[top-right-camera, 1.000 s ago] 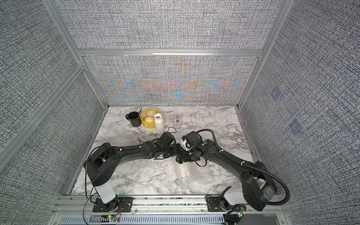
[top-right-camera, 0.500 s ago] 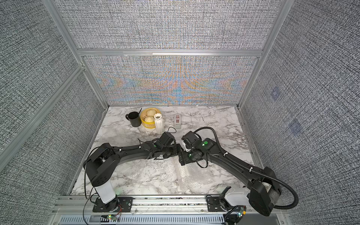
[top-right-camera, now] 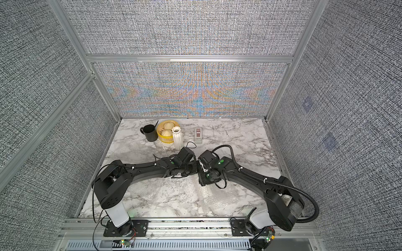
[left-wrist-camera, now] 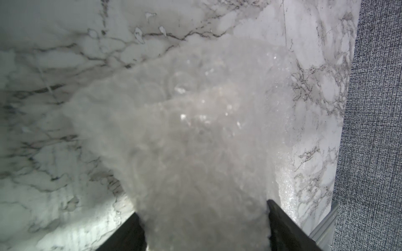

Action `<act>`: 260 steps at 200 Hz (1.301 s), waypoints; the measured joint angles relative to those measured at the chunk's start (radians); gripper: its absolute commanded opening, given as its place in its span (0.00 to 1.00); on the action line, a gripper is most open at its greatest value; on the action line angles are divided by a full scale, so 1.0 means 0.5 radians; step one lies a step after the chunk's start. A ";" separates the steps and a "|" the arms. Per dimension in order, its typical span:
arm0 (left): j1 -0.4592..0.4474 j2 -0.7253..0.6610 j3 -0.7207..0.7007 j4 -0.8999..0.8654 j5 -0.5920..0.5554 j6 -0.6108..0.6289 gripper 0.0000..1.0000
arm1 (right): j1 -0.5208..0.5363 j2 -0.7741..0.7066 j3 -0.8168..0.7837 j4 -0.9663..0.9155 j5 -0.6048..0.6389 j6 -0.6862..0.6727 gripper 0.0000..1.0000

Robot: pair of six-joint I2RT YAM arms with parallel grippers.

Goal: Wrap vases in bubble wrap
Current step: Wrap the vase in bubble wrap.

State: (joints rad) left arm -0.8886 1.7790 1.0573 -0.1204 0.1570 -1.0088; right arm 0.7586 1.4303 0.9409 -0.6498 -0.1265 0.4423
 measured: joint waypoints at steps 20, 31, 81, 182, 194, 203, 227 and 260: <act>-0.002 -0.015 0.040 -0.049 0.005 0.017 0.85 | -0.053 -0.048 -0.073 0.069 -0.063 0.003 0.53; -0.002 -0.034 0.063 -0.080 0.001 0.027 0.87 | -0.089 -0.078 -0.124 0.111 -0.107 0.011 0.53; -0.005 -0.159 0.041 -0.082 0.007 0.008 0.91 | -0.237 -0.156 -0.288 0.307 -0.318 0.013 0.54; -0.060 0.049 0.089 -0.119 0.066 -0.151 0.91 | -0.300 -0.208 -0.340 0.366 -0.389 -0.007 0.60; -0.061 0.082 0.090 -0.110 0.072 -0.153 0.88 | -0.303 -0.208 -0.343 0.372 -0.391 -0.002 0.62; -0.063 0.104 0.101 -0.104 0.077 -0.146 0.88 | -0.310 -0.208 -0.344 0.373 -0.396 -0.002 0.64; -0.063 0.146 0.109 -0.058 0.108 -0.138 0.84 | -0.311 -0.237 -0.351 0.365 -0.381 0.005 0.68; -0.063 0.169 0.120 -0.018 0.117 -0.079 0.79 | -0.356 -0.369 -0.342 0.257 -0.335 0.004 0.76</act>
State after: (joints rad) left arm -0.9203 1.8633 1.1172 -0.1295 0.2157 -1.0485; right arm 0.5804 1.2457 0.7700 -0.5213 -0.2939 0.4442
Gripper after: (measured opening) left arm 0.833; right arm 0.764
